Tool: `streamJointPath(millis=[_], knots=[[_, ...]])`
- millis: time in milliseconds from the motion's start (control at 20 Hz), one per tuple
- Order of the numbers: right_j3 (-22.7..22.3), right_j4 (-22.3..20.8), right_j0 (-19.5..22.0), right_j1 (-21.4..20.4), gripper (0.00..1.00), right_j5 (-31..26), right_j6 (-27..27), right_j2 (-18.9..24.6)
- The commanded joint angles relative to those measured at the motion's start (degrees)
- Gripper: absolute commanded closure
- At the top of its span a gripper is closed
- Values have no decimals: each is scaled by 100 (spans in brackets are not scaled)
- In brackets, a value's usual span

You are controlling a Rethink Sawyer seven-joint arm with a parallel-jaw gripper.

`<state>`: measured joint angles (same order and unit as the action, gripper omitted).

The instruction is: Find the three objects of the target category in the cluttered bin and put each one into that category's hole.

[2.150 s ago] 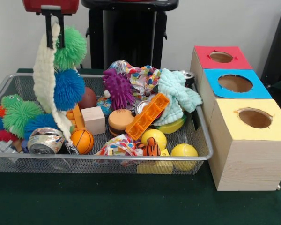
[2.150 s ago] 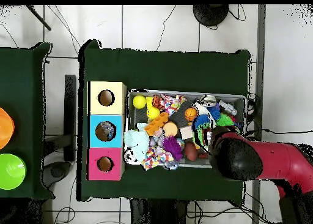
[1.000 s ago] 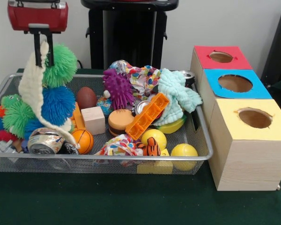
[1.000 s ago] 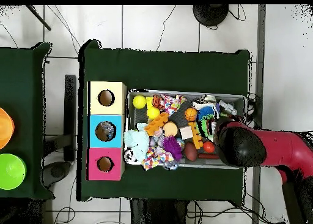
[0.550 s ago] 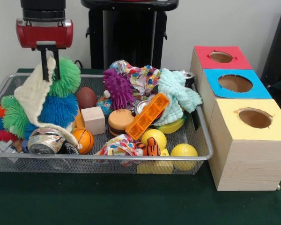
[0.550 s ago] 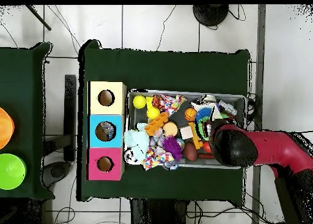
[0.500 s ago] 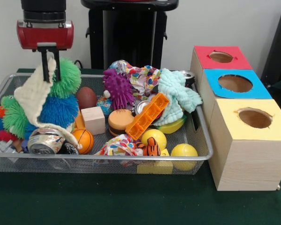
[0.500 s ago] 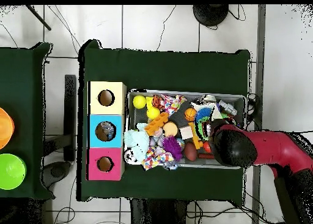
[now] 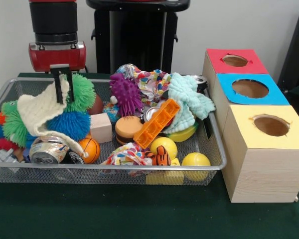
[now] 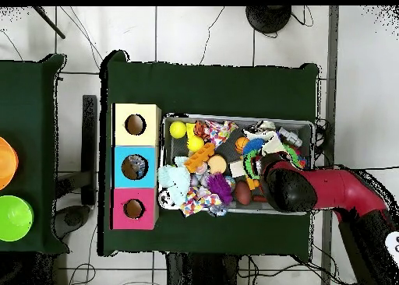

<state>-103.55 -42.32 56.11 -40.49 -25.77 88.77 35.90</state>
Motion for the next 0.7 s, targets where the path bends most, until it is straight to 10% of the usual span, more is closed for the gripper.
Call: streamJointPath(millis=[50,700], knots=[[192,-357,73,423,100,302,-87,-191],[325,-323,222,664,100,181,-302,-2]])
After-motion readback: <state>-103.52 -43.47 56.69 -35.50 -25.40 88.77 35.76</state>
